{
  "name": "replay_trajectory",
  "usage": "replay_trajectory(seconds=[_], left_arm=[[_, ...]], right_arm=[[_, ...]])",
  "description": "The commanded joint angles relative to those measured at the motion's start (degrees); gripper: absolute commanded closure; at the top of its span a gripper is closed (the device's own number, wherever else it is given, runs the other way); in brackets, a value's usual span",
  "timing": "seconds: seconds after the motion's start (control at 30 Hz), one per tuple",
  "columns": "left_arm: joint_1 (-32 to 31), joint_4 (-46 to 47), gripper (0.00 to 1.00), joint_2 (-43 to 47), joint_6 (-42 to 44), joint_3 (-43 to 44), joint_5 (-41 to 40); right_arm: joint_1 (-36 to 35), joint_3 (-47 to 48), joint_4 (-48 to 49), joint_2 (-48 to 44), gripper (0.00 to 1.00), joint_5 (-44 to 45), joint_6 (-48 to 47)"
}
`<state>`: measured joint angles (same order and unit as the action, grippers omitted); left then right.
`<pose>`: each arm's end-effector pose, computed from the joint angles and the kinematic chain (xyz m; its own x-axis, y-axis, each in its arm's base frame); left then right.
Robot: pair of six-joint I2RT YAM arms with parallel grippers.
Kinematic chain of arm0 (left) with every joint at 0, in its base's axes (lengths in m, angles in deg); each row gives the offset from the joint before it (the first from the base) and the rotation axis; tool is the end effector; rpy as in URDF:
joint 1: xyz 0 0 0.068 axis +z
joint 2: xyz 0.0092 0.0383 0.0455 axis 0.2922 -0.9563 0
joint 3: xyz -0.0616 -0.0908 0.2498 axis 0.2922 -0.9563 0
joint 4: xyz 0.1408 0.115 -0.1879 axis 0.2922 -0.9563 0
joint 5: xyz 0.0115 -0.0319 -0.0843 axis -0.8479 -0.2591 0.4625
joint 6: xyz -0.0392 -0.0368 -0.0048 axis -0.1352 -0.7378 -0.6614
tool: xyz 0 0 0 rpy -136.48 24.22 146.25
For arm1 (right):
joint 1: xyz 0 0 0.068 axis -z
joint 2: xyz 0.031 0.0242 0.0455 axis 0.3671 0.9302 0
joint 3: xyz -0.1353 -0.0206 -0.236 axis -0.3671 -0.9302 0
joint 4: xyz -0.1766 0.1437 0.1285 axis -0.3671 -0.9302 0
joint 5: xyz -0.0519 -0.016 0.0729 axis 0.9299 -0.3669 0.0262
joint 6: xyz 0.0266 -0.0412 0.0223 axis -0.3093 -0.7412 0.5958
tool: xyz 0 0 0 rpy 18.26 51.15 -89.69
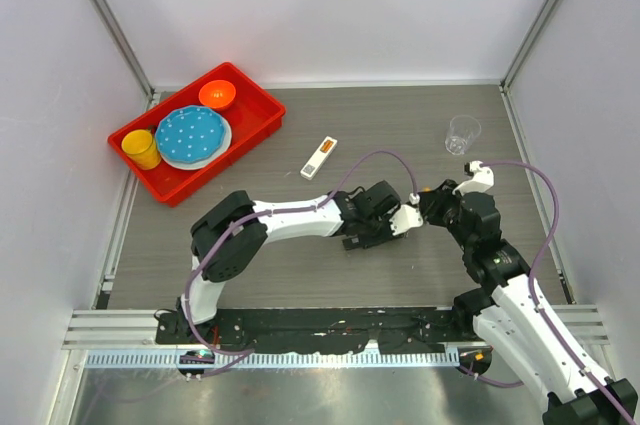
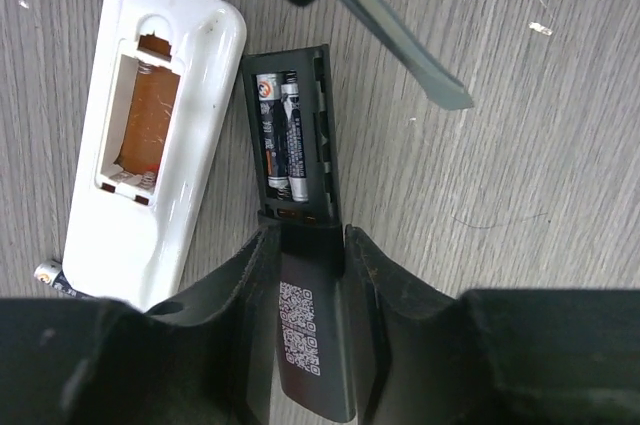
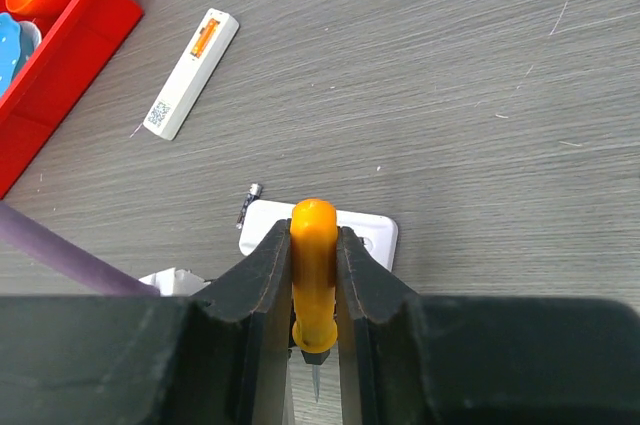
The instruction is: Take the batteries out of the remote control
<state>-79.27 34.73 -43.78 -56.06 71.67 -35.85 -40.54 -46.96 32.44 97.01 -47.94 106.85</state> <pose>0.1971 -0.3828 0.1760 -0.1300 0.8065 -0.5768 0.9760 0.2065 0.0688 0.1468 0.0470 0.2460 -0.3995 0.3752 -0.8365 -0.0513 0.9018 0.4290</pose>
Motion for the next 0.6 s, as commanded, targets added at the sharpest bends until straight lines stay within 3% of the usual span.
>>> replay_trajectory(seconds=[0.0,0.2,0.3,0.43,0.57], left_arm=[[1.99,0.67,0.61,0.19,-1.44,-2.63,-2.48],[1.2,4.09,0.4,6.95,-3.29,-9.84,-0.73],[1.2,5.68,0.35,9.68,-3.55,-12.21,-1.6],[1.81,6.38,0.32,10.83,-2.68,-13.89,-2.4],[3.56,3.67,0.34,8.99,-2.15,-12.49,3.81]], right_arm=[[-0.24,0.5,-1.08,0.04,0.99,-0.56,-0.49],[-0.24,0.14,-0.91,0.38,0.99,-0.46,-0.49],[-0.24,0.14,-0.73,0.65,0.99,-0.38,-0.58],[-0.24,0.06,-0.73,0.48,0.99,-0.11,-0.32],[-0.24,-0.21,-0.91,0.12,0.99,-0.11,-0.14]])
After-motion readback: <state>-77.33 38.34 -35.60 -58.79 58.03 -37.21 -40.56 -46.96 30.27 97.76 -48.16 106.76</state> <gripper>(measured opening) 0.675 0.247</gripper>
